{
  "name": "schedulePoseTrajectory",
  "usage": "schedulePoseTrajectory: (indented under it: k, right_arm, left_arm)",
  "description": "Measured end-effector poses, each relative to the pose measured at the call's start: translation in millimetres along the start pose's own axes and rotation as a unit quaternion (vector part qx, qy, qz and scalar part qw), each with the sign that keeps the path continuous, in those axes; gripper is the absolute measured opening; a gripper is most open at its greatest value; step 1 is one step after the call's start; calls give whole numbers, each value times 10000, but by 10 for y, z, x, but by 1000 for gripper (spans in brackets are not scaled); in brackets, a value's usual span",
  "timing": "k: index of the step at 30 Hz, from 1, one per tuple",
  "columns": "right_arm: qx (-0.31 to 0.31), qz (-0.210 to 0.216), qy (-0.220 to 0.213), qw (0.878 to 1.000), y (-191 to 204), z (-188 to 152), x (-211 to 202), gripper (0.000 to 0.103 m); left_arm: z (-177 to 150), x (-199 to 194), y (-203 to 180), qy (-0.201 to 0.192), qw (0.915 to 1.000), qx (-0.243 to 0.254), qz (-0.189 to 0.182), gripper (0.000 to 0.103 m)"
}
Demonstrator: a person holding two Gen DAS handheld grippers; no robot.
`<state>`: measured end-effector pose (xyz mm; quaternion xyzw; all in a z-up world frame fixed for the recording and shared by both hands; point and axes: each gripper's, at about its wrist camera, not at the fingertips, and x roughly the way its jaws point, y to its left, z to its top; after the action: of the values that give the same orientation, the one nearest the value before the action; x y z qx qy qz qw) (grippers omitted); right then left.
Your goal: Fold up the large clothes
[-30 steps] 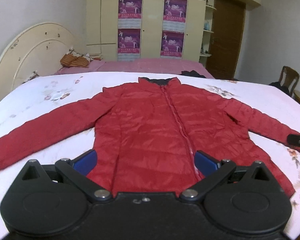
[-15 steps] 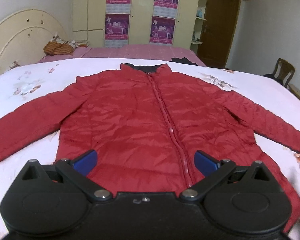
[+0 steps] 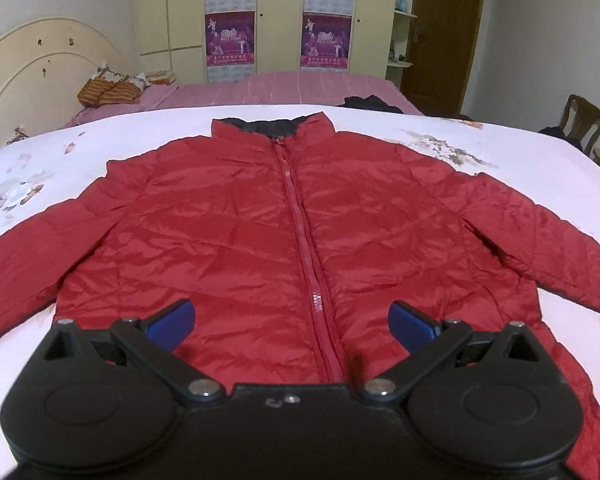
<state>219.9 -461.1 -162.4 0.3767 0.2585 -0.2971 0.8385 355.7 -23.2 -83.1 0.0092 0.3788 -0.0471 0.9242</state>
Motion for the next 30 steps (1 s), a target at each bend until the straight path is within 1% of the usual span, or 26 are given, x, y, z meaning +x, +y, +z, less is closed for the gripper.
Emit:
schedulePoseTrajectory:
  k: [2,3,4,5,6,7,8,9,10,12,14,16,17,19,22,25,26,27,28,30]
  right_arm:
    - [86,29,-77,9999,-25,13,0,55]
    - [125,11,-103,9999,-47,27,5,46]
    - [168,-39,-123,9998,-68,38,4,41]
    - [227,-59,-130,9996,-94,54,-6,33]
    - [274,-55,-121,9995,-108,67,-3,31]
    - [277,-54,-112,9995,-116,86,-14,30]
    - [189,-95,-108,9997,-91,104,-34,26]
    - [34,-154,-128,9998,-23,79,-4,8]
    - [-174,-150,-163,9996,50,81,-9,5]
    - [-553,-166,-291,9979,238,93,-33,4]
    - [-997,31,-407,9942,484,102,-53,4]
    - [-1342,295,-472,9894,766,95,-60,4]
    - [-1445,494,-461,9872,918,81,-54,4]
    - [-1719,916,-408,9800,1257,2,-36,4]
    - [-2226,1591,-253,9615,1824,-241,-31,4]
    - [-2782,2223,41,9344,2339,-673,-84,4]
    - [-2990,2447,184,9222,2499,-855,-126,4]
    - [-3196,2642,323,9094,2643,-1049,-172,4]
    - [-3360,2757,433,8995,2744,-1197,-189,4]
    - [-3739,2962,700,8761,2957,-1568,-271,3]
  left_arm:
    - [13,54,0,29,10000,-25,35,103]
    - [20,80,9,42,10000,-48,64,103]
    - [23,97,29,47,9999,-73,91,103]
    - [32,117,42,49,9999,-89,116,103]
    - [41,143,56,58,9998,-100,145,103]
    - [49,168,76,84,9998,-103,178,103]
    - [58,194,106,104,9997,-111,216,103]
    - [66,222,141,132,9995,-124,252,103]
    - [77,253,180,181,9993,-141,299,102]
    - [98,297,269,245,9988,-191,366,102]
    - [109,302,358,259,9984,-256,426,100]
    - [110,282,452,285,9983,-336,381,94]
    - [110,268,495,305,9982,-385,354,90]
    - [120,231,593,318,9975,-544,323,89]
    - [145,166,766,288,9959,-824,245,89]
    - [160,143,922,278,9946,-980,186,89]
    - [164,152,978,287,9942,-1025,131,88]
    - [170,170,1035,289,9938,-1069,40,84]
    - [174,187,1088,290,9933,-1115,-39,82]
    - [190,217,1184,229,9924,-1189,-236,79]
